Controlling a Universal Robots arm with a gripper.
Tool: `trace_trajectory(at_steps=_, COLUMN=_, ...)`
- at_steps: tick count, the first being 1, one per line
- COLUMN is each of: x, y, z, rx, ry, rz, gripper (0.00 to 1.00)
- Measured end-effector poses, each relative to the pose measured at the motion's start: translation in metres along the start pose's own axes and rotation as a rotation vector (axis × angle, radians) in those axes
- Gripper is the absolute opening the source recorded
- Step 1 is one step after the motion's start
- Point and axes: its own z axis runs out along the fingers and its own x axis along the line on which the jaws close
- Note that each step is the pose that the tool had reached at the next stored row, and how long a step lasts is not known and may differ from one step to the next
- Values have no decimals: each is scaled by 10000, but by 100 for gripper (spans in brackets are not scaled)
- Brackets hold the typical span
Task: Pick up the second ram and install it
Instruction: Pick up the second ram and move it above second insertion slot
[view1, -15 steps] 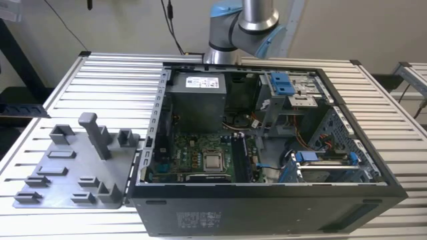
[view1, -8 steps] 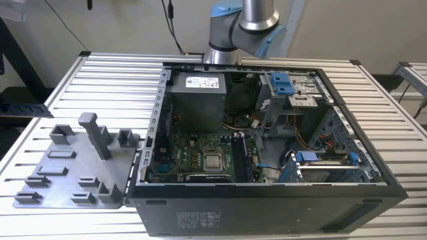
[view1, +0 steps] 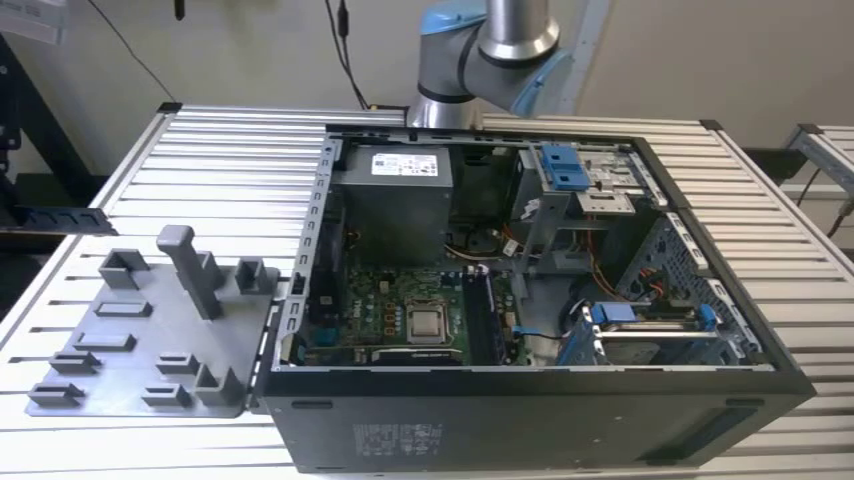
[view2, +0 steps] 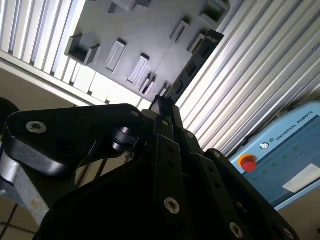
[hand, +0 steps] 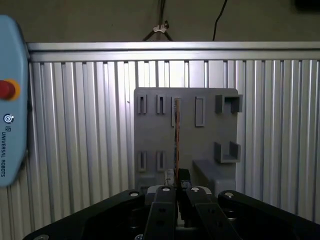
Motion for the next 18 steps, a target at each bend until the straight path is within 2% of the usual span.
trace_trajectory(at_steps=10, x=-6, y=-161, z=-4, rx=0, ry=0, rz=-1, gripper=14)
trace_trajectory(at_steps=18, x=-14, y=-334, z=-8, rx=0, ry=0, rz=0, gripper=14)
